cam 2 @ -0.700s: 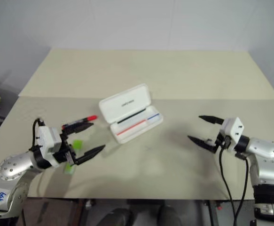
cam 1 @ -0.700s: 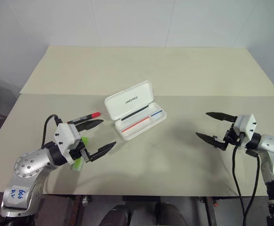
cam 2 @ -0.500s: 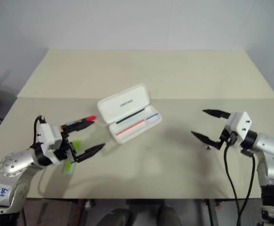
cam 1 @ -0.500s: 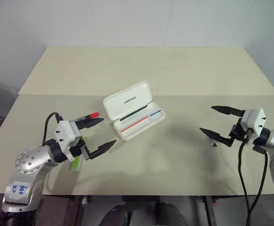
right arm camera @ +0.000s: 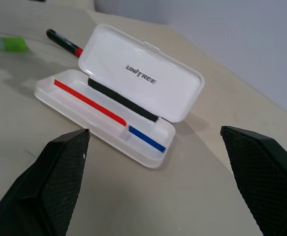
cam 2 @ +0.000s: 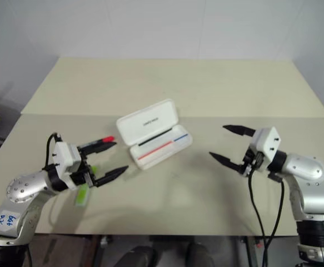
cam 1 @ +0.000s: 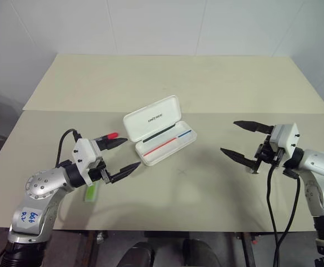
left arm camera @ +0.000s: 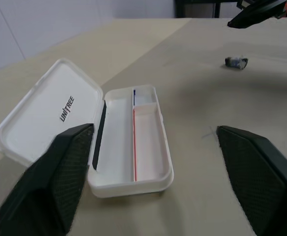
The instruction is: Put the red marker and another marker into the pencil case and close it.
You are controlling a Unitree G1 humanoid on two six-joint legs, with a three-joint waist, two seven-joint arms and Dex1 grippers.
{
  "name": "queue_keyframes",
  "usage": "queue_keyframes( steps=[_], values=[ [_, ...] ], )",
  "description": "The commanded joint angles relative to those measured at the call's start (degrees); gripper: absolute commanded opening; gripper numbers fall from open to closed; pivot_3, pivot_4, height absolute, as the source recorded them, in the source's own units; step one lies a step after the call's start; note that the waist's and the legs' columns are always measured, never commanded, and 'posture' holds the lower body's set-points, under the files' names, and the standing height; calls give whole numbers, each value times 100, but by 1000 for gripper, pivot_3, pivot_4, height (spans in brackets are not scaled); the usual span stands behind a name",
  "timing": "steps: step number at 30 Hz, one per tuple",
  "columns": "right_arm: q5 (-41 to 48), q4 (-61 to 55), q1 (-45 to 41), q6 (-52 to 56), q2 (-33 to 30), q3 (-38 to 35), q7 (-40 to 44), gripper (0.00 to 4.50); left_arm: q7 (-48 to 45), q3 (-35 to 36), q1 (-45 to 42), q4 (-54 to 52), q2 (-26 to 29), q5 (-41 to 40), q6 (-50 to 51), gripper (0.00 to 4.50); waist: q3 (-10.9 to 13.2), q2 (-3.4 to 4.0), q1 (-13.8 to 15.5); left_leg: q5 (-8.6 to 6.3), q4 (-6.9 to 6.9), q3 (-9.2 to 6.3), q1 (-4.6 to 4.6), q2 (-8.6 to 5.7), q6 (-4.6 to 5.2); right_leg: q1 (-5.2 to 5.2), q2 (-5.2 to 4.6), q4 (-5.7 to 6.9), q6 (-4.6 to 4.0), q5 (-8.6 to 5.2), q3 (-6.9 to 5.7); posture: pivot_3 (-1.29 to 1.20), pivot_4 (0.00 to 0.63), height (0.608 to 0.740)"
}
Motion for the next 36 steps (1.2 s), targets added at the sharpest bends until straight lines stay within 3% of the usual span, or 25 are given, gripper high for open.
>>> queue_keyframes(
  steps=[1, 2, 17, 36],
  values=[
    [56, -233, -35, -106, 140, 28, -89, 4500, -13, -135, -172, 36, 43, 135, -41, 2825, 1, -4, 5, 0, 1, -2, 0, -1, 0, 0, 0, 1, 0, 0, 0, 0, 150, 740],
    [86, -205, -26, -130, 153, 21, -45, 4500, 76, -272, -319, 73, -4, 233, 33, 2539, 1, -3, 6, 0, 1, -2, 0, -1, 0, 0, 0, 1, 0, 0, 0, 0, 150, 740],
    [360, -516, -177, 146, 96, 160, 378, 4500, 406, -1807, -2000, 883, -498, 1055, 1333, 2539, 8, -14, -13, 0, 5, -3, 0, -3, 0, -3, 0, 12, 5, 3, -2, 0, 150, 740],
    [617, -1266, -14, 701, -263, -117, 225, 4500, 419, -2523, -2251, 1103, -607, 1633, 2367, 2539, 11, -23, 2, 1, 7, -1, -4, -5, 1, -13, -3, 23, 8, 4, -1, 0, 150, 740]
  ],
)
